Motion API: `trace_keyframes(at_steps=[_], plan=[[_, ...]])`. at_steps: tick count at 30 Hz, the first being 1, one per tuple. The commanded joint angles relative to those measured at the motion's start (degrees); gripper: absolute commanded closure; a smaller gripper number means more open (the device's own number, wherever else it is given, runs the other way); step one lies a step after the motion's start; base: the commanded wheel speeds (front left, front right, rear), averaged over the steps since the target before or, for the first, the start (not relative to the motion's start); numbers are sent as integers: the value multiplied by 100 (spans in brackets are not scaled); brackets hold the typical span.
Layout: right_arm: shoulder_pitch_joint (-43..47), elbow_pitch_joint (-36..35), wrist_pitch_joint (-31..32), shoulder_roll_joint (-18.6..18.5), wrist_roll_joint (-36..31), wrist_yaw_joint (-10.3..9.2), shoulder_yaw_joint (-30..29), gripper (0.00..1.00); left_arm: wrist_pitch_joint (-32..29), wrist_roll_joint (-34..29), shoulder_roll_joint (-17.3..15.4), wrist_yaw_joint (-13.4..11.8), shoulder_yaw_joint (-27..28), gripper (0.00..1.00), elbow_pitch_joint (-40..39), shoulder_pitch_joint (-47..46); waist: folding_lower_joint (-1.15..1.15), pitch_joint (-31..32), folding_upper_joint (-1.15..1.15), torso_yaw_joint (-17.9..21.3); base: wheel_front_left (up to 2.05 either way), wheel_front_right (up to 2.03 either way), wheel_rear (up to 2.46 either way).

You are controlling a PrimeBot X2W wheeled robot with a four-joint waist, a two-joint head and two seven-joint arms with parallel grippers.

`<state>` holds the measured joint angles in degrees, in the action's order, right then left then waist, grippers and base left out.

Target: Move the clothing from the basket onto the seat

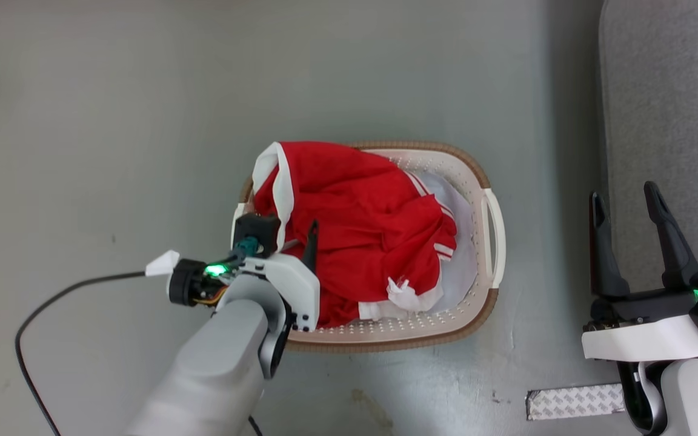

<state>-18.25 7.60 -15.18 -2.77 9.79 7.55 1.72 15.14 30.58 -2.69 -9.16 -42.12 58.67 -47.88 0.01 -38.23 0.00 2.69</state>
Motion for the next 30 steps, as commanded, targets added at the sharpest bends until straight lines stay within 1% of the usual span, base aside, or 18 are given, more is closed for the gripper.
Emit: trace_keyframes(at_steps=[1, 7, 13, 27, 28, 30], plan=[[-71, -48, 4, -22, -36, -12, -20, 0, 2, 124, -38, -42, -38, 0, 71, -145, -1, -144, 0, -10, 0, 0, 0], [-134, -164, 4, -22, -83, -12, -39, 0, 2, 255, -38, -155, -154, 0, 345, -455, -1, -423, 0, -36, 0, 0, 0], [-163, -255, 3, -22, -127, -12, -55, 0, 2, 277, -37, -238, -155, 0, 467, -696, -1, -643, 0, -41, 0, 0, 0], [-145, -350, 4, -21, -125, -12, -62, 0, 2, 121, -37, -293, -59, 0, 541, -921, -1, -928, 0, 6, 0, 0, 0], [-146, -352, 3, -21, -121, -12, -58, 0, 2, 119, -37, -301, -51, 15, 538, -925, -1, -935, 0, 8, 0, 0, 0], [-150, -347, 3, -21, -115, -12, -52, 0, 2, 89, -37, -304, -35, 53, 529, -922, -1, -944, 0, 12, 0, 0, 0]])
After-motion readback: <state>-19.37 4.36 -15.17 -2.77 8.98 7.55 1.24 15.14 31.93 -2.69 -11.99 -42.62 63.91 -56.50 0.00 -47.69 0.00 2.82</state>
